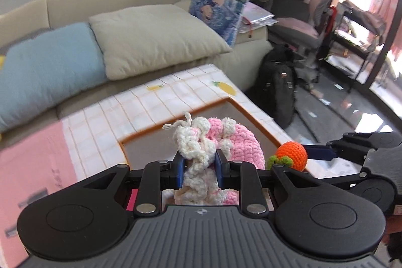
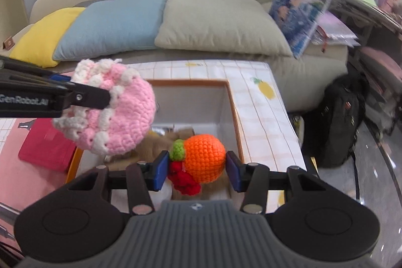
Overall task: Organize soft objects
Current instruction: 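Carry the orange fruit and knitted hat over the cardboard box with both grippers, then open both grippers to drop the fruit and hat into the box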
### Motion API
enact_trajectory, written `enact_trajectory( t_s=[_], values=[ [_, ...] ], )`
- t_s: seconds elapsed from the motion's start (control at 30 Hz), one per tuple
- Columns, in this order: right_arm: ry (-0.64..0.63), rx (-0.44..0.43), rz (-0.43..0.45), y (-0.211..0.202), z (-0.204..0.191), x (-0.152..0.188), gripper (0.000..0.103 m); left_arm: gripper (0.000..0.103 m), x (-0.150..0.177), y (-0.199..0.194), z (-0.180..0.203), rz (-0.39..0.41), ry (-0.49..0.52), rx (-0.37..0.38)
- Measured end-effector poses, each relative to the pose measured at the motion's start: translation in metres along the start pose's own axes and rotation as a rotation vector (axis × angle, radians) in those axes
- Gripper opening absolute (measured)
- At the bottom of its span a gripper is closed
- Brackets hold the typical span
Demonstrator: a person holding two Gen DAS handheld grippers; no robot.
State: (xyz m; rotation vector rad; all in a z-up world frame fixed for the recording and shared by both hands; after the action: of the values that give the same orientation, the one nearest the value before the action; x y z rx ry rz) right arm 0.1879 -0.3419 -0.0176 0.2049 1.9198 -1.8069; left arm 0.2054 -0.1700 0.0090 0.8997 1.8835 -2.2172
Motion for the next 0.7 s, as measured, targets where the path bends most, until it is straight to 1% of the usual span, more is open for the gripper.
enact_trajectory(
  t_s=[0.07,0.17,0.3,0.4,0.5,0.53,0.63,0.7],
  values=[
    [-0.030,-0.006,-0.009,0.014,0.001,-0.014,0.048,0.027,-0.007,0.009,-0.002,-0.004,0.014,-0.049],
    [-0.077,0.006,-0.023,0.038,-0.001,-0.033,0.048,0.027,-0.015,0.026,-0.004,-0.042,0.030,-0.093],
    [-0.119,0.014,-0.051,0.067,-0.006,-0.048,0.048,0.027,-0.016,0.045,-0.006,-0.080,0.048,-0.139],
    [-0.139,0.038,-0.064,0.082,-0.010,-0.054,0.049,0.028,-0.014,0.055,-0.007,-0.109,0.049,-0.181],
    [-0.143,0.031,-0.078,0.090,-0.011,-0.056,0.049,0.030,-0.012,0.060,-0.009,-0.135,0.058,-0.186],
    [-0.144,0.029,-0.079,0.091,-0.012,-0.057,0.049,0.032,-0.011,0.061,-0.008,-0.142,0.065,-0.186],
    [-0.144,0.018,-0.072,0.090,-0.012,-0.055,0.051,0.034,-0.010,0.059,-0.010,-0.146,0.068,-0.188],
    [-0.139,0.005,-0.065,0.087,-0.012,-0.054,0.056,0.035,-0.010,0.058,-0.012,-0.145,0.056,-0.181]
  ],
)
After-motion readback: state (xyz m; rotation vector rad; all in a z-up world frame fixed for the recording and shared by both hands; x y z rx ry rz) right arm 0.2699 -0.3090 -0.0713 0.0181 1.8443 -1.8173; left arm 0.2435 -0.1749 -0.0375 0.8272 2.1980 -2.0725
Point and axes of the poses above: each gripper's, at about its wrist camera, not at the fingertips, and y roughly the way its jaws point, z to its right, x to its underside, the point moved 1 cm from there along y, roughly the way its jaws point, and after that the axes turned 15 degrees about -z, right-handed, at the moved point
